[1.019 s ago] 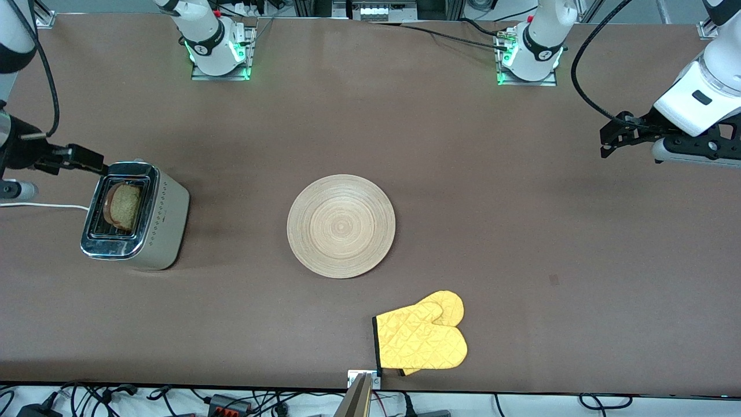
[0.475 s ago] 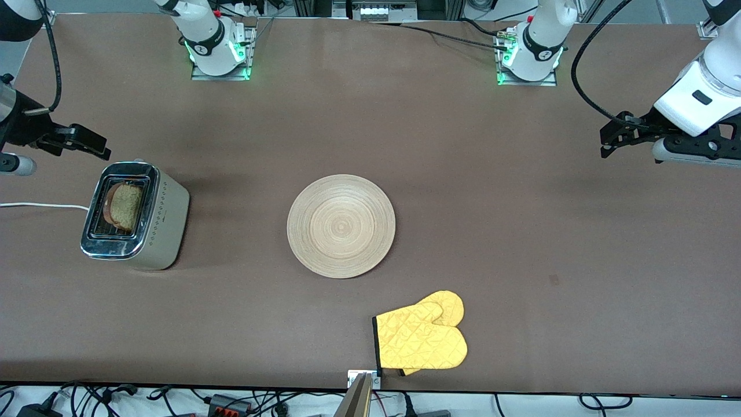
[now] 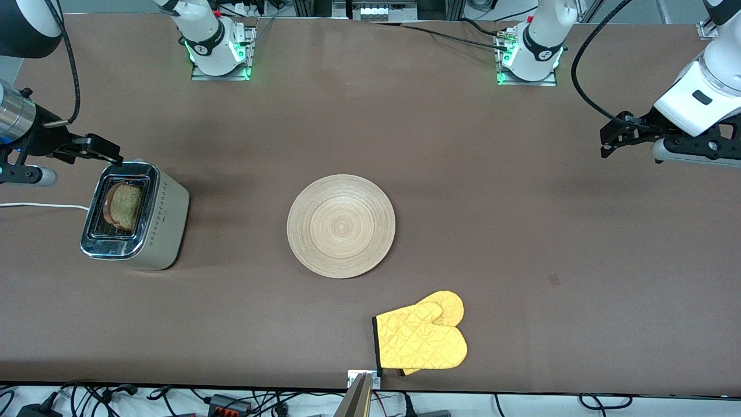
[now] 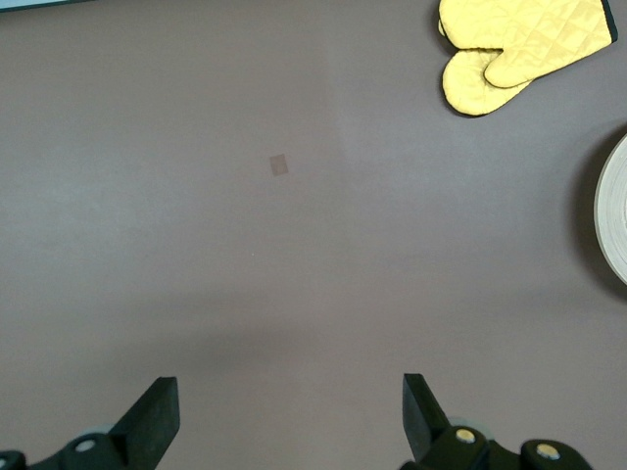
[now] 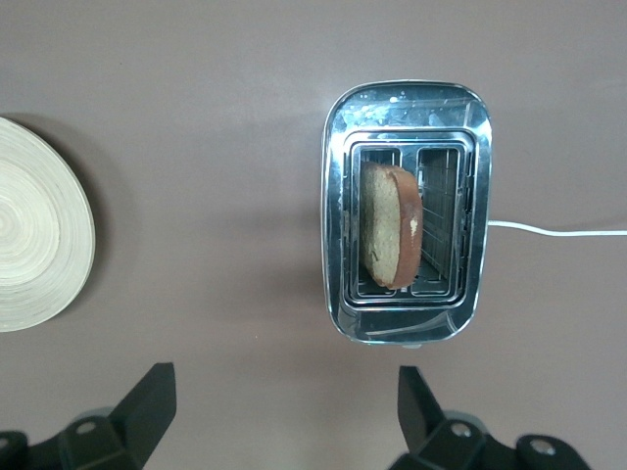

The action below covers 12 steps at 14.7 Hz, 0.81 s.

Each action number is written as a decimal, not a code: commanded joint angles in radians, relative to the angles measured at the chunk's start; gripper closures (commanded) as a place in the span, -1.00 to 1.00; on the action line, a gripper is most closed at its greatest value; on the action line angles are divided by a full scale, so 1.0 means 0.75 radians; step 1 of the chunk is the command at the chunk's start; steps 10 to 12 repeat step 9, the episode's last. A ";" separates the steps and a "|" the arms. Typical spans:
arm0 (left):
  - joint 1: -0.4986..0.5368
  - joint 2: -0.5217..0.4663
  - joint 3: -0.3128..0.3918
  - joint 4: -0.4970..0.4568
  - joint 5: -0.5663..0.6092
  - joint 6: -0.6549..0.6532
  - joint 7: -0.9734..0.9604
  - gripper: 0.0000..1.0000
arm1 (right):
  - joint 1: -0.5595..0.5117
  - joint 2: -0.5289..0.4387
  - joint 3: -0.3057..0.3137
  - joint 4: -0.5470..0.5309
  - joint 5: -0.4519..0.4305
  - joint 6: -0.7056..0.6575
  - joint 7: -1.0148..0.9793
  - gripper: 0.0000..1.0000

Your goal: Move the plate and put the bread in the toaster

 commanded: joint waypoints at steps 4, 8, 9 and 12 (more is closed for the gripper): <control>-0.002 0.010 -0.004 0.032 0.010 -0.026 -0.010 -1.00 | -0.014 0.008 0.015 0.027 -0.028 -0.005 0.013 -1.00; -0.002 0.010 -0.002 0.032 0.010 -0.026 -0.010 -1.00 | -0.024 0.014 0.015 0.027 -0.030 -0.005 0.010 -1.00; -0.002 0.010 -0.004 0.032 0.010 -0.024 -0.010 -1.00 | -0.024 0.016 0.015 0.027 -0.030 -0.005 0.012 -1.00; -0.002 0.010 -0.004 0.032 0.010 -0.024 -0.010 -1.00 | -0.024 0.016 0.015 0.027 -0.030 -0.005 0.012 -1.00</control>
